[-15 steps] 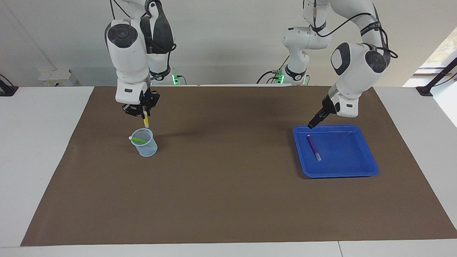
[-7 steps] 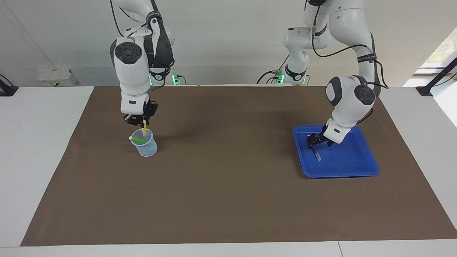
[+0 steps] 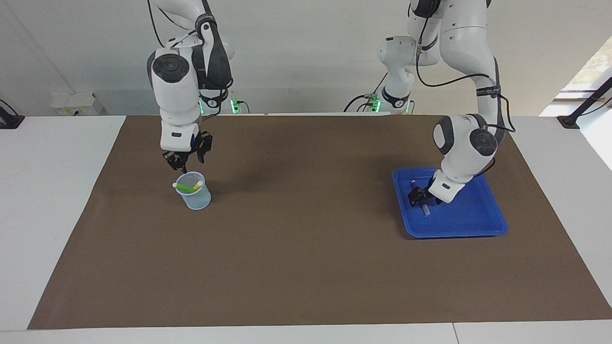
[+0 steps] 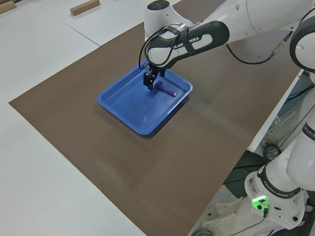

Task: Transfer and insert pens with both arms
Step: 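Grasp the purple pen with the left gripper while the right gripper returns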

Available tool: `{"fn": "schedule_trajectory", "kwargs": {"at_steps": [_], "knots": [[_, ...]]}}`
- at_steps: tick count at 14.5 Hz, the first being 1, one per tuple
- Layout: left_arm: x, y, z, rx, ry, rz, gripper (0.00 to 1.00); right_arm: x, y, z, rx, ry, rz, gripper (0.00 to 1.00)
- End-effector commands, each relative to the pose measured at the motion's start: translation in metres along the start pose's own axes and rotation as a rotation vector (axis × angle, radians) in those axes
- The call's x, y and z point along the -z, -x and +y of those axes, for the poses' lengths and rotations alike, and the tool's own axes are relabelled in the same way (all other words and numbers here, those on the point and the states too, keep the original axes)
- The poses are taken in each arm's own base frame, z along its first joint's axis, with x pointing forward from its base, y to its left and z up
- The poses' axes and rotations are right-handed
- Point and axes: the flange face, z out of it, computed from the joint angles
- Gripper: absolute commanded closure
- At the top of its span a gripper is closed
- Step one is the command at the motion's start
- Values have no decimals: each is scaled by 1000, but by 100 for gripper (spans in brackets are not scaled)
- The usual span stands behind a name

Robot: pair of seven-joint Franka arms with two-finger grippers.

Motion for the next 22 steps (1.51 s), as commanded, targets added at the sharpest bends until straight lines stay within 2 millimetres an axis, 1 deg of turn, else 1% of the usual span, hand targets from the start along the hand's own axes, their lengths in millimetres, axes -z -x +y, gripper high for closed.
{"fn": "schedule_trajectory", "kwargs": {"at_steps": [1,2,5,6,7,8,9,10,11,12,14,16,18,19,21,22], "knots": [[-2,-8,-1,-39,-16,7,15,15,2,2,-22,-25,47,0],[-3,-7,-1,-39,-16,5,22,20,-2,-1,-66,-79,85,0],[-5,-6,-2,-40,-17,-1,31,28,-11,-18,-250,-252,163,0],[-6,-5,-2,-40,-17,-2,38,31,-15,-22,-311,-302,181,0],[-6,-5,-2,-41,-18,-5,47,33,-18,-27,-375,-350,192,0],[-6,-5,-2,-40,-17,-6,61,34,-20,-31,-433,-383,192,0],[-6,-5,-3,-37,-17,-9,77,33,-21,-34,-498,-421,178,0],[-7,-5,-4,-36,-18,-10,96,35,-23,-39,-559,-472,173,0],[-7,-4,-4,-37,-19,-11,100,37,-26,-46,-620,-525,171,0],[-6,-5,-3,-36,-18,-11,100,39,-29,-52,-686,-566,163,0],[-4,-6,-4,-35,-17,-8,100,47,-40,-71,-832,-653,128,0],[0,-8,-3,-33,-16,-10,100,49,-41,-76,-1000,-747,79,0],[14,-14,-4,-20,-12,-27,100,52,-42,-77,-1040,-798,74,0],[26,-18,-9,-5,-5,-37,100,52,-43,-79,-1070,-831,66,0],[54,-21,-7,19,0,-79,100,55,-45,-81,-1104,-894,67,0],[71,-21,-5,39,1,-98,100,56,-46,-82,-1111,-923,71,0]]}}
